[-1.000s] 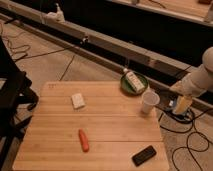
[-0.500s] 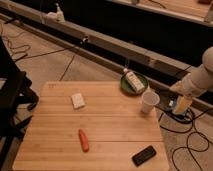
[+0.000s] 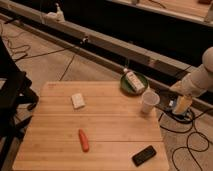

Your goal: Place the eraser in the ceramic cup

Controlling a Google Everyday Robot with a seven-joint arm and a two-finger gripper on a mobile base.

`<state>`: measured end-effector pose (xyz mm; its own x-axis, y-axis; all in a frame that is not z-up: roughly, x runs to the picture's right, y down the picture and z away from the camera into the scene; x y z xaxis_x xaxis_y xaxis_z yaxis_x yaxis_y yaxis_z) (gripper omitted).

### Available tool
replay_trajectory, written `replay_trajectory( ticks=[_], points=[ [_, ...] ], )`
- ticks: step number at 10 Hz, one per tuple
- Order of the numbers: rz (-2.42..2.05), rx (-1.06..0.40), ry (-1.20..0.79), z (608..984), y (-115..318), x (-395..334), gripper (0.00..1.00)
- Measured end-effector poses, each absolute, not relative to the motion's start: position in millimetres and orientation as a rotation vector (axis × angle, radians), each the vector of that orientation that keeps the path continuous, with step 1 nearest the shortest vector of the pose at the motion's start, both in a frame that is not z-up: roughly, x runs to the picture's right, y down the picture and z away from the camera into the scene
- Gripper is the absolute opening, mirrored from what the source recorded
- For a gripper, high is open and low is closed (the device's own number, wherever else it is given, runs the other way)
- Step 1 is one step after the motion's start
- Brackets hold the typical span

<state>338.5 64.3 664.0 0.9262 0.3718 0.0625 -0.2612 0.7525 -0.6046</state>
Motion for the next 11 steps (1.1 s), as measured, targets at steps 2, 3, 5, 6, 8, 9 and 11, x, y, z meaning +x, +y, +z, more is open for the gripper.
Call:
replay_trajectory(
  ticks=[2, 3, 5, 6, 8, 9, 11],
  points=[
    [0.348, -0.629, -0.184, 663.9, 63.6, 338.7, 0.80],
    [0.346, -0.627, -0.185, 663.1, 62.1, 338.9, 0.80],
    [0.274, -0.625, -0.207, 657.9, 60.2, 338.1, 0.80],
    [0.195, -0.629, -0.243, 655.6, 65.8, 331.4, 0.80],
    [0.089, -0.634, -0.301, 654.2, 81.4, 320.3, 0.80],
    [0.054, -0.638, -0.323, 656.6, 91.8, 315.3, 0.80],
    [0.002, -0.657, -0.349, 662.0, 119.9, 306.8, 0.80]
  ],
)
